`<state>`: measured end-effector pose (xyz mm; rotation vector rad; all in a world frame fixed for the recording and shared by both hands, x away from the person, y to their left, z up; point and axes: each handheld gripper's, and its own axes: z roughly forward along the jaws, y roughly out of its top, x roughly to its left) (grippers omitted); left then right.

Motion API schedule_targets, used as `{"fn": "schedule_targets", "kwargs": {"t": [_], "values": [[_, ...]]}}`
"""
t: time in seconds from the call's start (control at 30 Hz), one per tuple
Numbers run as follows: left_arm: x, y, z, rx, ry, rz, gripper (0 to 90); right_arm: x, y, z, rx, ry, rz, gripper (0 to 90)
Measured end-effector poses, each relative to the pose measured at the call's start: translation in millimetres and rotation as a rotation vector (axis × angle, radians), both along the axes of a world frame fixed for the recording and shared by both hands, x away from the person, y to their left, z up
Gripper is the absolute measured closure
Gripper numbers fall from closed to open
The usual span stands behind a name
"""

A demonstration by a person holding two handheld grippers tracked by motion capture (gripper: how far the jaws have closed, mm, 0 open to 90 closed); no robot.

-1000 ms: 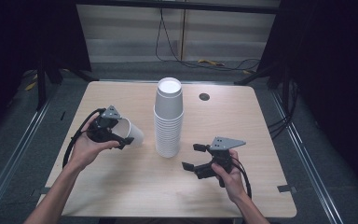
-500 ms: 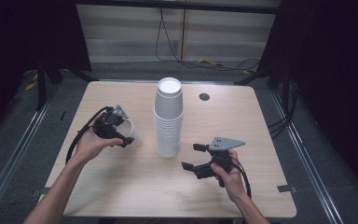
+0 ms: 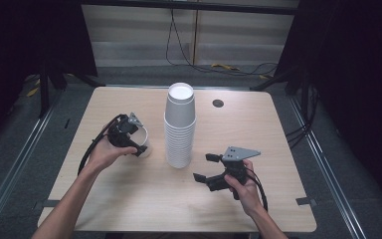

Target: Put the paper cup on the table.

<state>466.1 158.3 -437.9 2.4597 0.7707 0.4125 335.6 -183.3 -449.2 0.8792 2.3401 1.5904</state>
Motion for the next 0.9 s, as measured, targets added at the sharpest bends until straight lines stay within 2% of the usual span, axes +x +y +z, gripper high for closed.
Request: {"fn": "schedule_targets", "kwargs": {"t": [0.1, 0.13, 0.17, 0.23, 0.33, 0.47, 0.5, 0.6, 0.63, 0.67, 0.7, 0.83, 0.9], "values": [[-0.9, 0.1, -3.8, -0.009, -0.036, 0.013, 5.6, 0.1, -0.4, -0.2, -0.002, -0.002, -0.002, 13.3], [-0.9, 0.1, -3.8, -0.009, -0.036, 0.013, 5.6, 0.0, -0.5, -0.4, -0.002, 0.001, -0.004, 13.3], [-2.1, 0.6, -7.6, -0.027, -0.061, 0.022, 5.5, 0.4, -0.6, -0.9, -0.002, 0.002, -0.002, 13.3], [-1.1, 1.1, -10.0, -0.047, -0.057, 0.042, 5.5, 0.8, -0.4, -1.4, -0.003, -0.001, 0.0, 13.3], [-0.6, 2.0, -11.7, -0.058, -0.057, 0.039, 5.2, 0.5, -0.2, -1.2, -0.003, 0.002, 0.0, 13.3], [1.4, 4.7, -13.5, -0.083, -0.036, 0.044, 5.6, 0.7, -0.8, -1.2, 0.0, 0.005, -0.006, 13.3], [2.9, 6.2, -16.2, -0.105, -0.024, 0.058, 5.9, 0.8, -0.7, -1.2, -0.003, 0.0, -0.005, 13.3], [3.8, 8.3, -18.8, -0.111, -0.005, 0.059, 7.6, 0.3, -0.5, -0.8, -0.002, 0.0, -0.003, 13.3], [4.1, 10.5, -21.4, -0.14, 0.018, 0.064, 8.3, 0.4, -0.7, -0.8, -0.001, 0.0, -0.003, 13.3], [4.1, 10.5, -21.4, -0.14, 0.018, 0.064, 9.8, 0.4, -0.7, -0.8, -0.001, 0.0, -0.003, 13.3], [4.1, 12.4, -24.5, -0.155, 0.035, 0.06, 12.9, 0.6, -1.0, -1.1, -0.001, 0.003, -0.006, 13.3], [3.0, 14.5, -30.4, -0.152, 0.022, 0.064, 13.2, 0.5, -0.8, -1.0, -0.002, 0.003, -0.007, 13.3], [3.2, 18.4, -34.9, -0.176, 0.032, 0.062, 14.2, 0.7, -0.4, -1.4, -0.002, 0.0, -0.002, 13.3]]}}
